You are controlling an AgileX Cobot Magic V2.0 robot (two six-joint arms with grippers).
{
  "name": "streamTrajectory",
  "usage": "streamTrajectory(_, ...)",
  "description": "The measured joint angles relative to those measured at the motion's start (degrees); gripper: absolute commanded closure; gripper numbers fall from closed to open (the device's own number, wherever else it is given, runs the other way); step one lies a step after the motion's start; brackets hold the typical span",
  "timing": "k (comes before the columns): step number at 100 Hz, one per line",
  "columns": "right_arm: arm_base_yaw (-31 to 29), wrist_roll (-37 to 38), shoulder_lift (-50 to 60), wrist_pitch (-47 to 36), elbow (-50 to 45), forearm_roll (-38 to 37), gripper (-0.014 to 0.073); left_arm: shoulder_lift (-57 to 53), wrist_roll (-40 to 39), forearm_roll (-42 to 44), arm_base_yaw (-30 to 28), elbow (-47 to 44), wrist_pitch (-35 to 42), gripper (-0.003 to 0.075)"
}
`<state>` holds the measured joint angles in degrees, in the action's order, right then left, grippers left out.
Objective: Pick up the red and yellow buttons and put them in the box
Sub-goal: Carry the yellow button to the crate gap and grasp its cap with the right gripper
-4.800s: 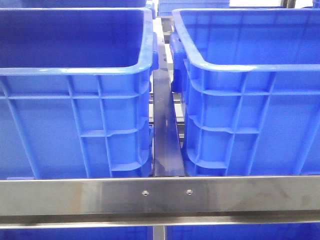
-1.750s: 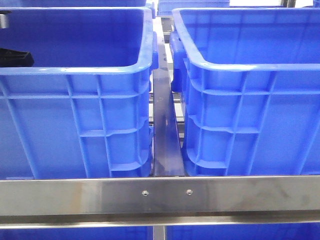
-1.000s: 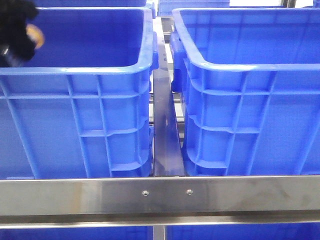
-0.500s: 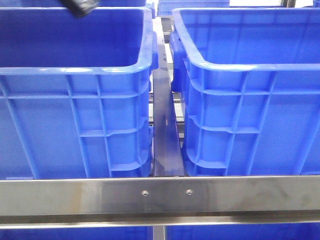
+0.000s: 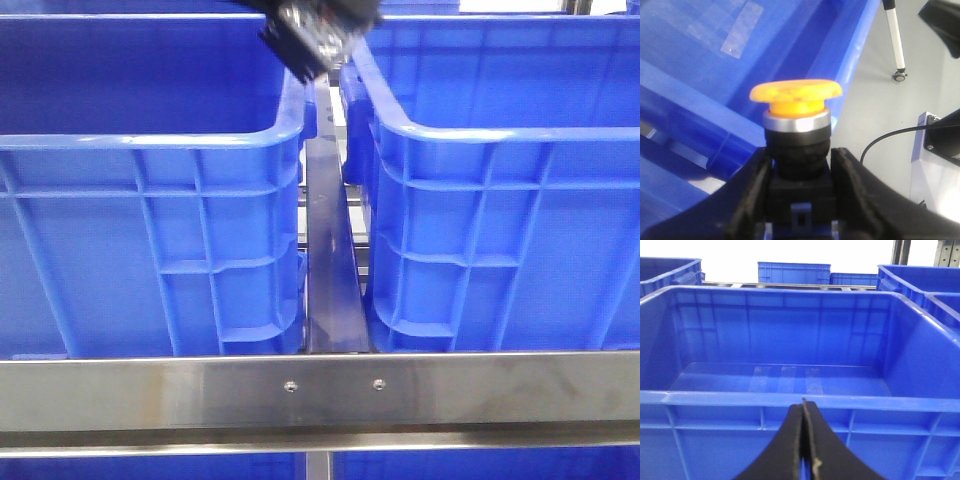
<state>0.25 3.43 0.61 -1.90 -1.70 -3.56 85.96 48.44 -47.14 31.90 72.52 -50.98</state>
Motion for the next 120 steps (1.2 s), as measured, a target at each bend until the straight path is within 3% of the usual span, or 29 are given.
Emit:
streamTrajectory(19,0.0,0.0,0.0,7.5,5.9,0.9,0.0650,0.2,0.1,-0.4,0.0,0.0,0.3,0.0596)
streamTrajectory(43,0.0,0.4,-8.2,24.3,21.5,13.1,0.0620,0.2,0.2,-0.8,0.0,0.0,0.3,0.0596)
streamTrajectory(50,0.0,0.5,-13.1,29.5,25.8,15.9,0.0522,0.2,0.2,-0.8,0.0,0.0,0.3,0.0596)
streamTrajectory(67,1.3,0.6,-24.4,35.5,34.4,25.5,0.0084,0.2,0.2,-0.9,0.0,0.0,0.3,0.0596)
streamTrajectory(74,2.4,-0.3,-28.3,36.1,37.4,30.4,-0.0007,0.2,0.2,-0.9,0.0,0.0,0.3,0.0596)
streamTrajectory(120,10.2,-16.3,-54.3,39.5,47.4,70.0,0.0042,0.2,0.2,-1.0,0.0,0.0,0.3,0.0596)
